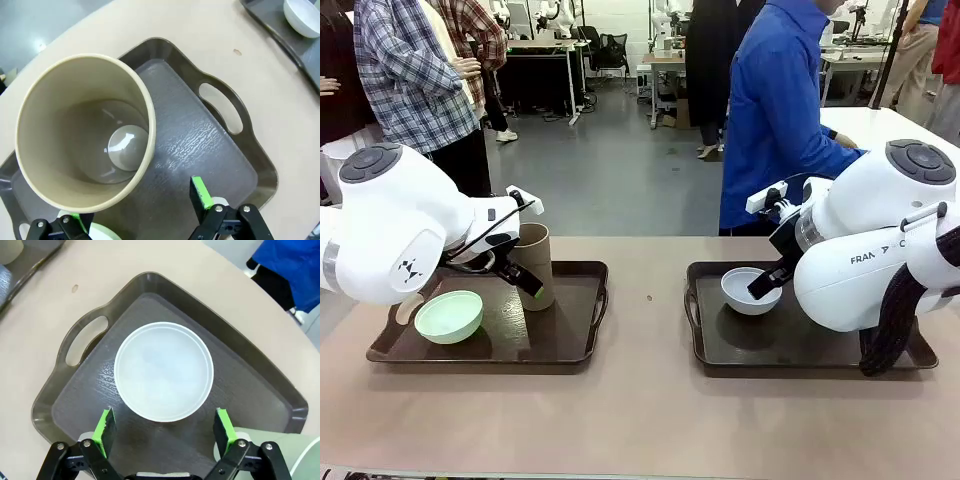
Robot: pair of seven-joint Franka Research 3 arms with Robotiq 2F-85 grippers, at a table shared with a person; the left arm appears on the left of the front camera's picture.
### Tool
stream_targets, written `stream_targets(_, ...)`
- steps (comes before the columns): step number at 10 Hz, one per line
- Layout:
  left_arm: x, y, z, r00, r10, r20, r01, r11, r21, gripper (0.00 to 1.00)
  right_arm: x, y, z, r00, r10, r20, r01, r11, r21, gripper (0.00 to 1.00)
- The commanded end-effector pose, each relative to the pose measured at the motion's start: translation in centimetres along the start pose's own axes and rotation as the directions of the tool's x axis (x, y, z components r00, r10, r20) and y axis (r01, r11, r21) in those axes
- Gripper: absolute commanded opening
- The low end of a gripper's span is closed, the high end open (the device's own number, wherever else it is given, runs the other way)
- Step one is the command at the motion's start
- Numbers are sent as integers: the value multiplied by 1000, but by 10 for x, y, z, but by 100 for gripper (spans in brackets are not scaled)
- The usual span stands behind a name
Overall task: Set up a tray with a mat and arrange the tableware.
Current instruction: Pick up the Picnic Bowl and Reusable plastic cup from the Handle tray in front of the human's position and hold them in the air.
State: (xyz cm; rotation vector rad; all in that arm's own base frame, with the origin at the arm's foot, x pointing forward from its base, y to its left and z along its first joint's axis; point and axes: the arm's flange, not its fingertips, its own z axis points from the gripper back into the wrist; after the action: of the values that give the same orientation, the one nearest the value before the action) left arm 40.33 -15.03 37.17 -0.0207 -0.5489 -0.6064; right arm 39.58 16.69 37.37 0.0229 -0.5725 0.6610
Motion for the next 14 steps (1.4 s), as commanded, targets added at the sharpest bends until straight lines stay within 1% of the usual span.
stream_targets(1, 0, 0, 0, 1000, 0, 0, 0, 1000, 0, 100, 0, 0, 0, 1000, 0, 0, 0, 1000, 0, 100)
stream_targets(14, 0, 0, 0, 1000, 0, 0, 0, 1000, 0, 100, 0, 0, 0, 1000, 0, 0, 0, 1000, 0, 100)
